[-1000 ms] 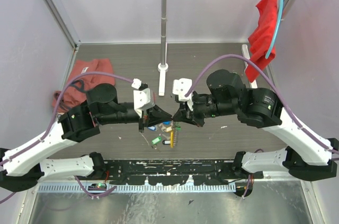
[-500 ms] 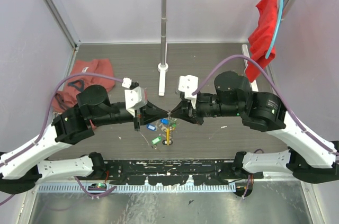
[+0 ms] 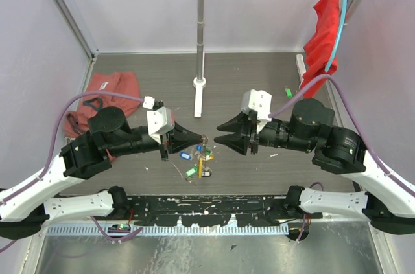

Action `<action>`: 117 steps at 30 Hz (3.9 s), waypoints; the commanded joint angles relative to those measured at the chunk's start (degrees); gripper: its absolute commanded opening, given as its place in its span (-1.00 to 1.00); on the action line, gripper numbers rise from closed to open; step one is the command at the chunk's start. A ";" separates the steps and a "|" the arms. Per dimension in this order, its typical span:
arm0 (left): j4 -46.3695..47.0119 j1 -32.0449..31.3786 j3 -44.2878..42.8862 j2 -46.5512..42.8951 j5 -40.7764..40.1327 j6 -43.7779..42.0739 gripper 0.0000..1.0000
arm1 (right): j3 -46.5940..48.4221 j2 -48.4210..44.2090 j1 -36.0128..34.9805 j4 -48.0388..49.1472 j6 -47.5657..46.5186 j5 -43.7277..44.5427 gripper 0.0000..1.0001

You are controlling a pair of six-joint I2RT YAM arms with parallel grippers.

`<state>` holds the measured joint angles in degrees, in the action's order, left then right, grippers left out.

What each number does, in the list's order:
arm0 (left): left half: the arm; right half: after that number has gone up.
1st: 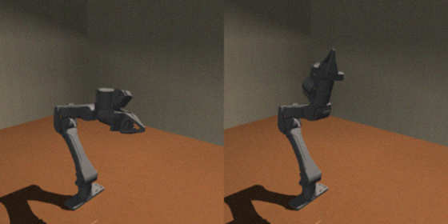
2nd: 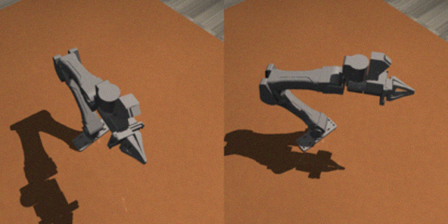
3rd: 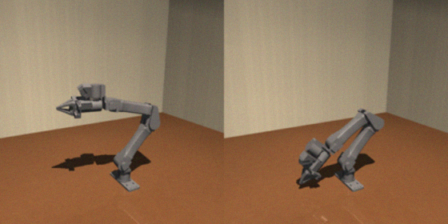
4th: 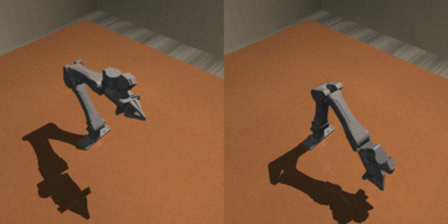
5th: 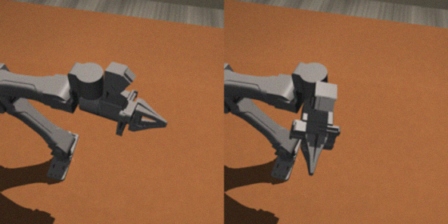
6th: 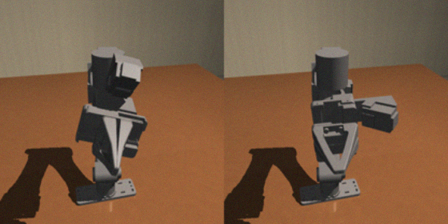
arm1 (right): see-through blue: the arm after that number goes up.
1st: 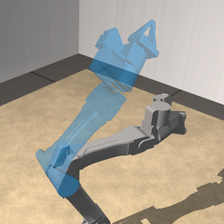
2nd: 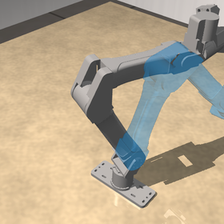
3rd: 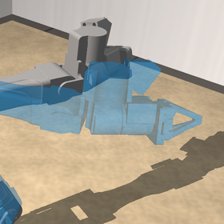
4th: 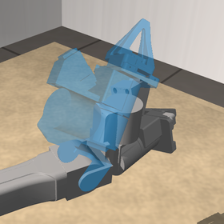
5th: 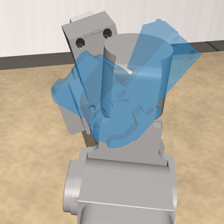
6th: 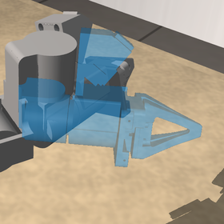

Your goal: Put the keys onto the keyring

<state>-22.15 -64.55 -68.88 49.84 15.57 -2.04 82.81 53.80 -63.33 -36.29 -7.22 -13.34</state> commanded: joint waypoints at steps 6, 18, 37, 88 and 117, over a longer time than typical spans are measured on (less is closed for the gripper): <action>8.67 -0.18 3.19 -3.00 -3.64 2.60 -1.00 | -10.66 -5.92 -0.13 17.66 18.38 8.64 -0.22; 18.06 -0.13 7.97 -5.46 -7.22 6.44 -1.00 | -23.01 -10.51 -0.13 31.68 33.52 9.18 -0.08; 17.93 -0.13 7.52 -5.24 -7.44 5.92 -1.00 | -21.45 -7.28 -0.05 29.99 28.96 4.51 -0.04; 17.94 -0.13 6.81 -4.41 -6.65 5.82 -1.00 | -15.62 -7.00 -0.17 22.37 19.85 1.33 -0.30; 20.26 -0.10 6.30 -4.32 0.75 7.91 -1.00 | -21.09 -9.49 -0.16 30.67 15.56 -2.08 -0.56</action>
<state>-5.37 -64.55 -61.19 46.54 15.77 5.23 61.78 45.63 -63.33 -7.77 8.95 -14.70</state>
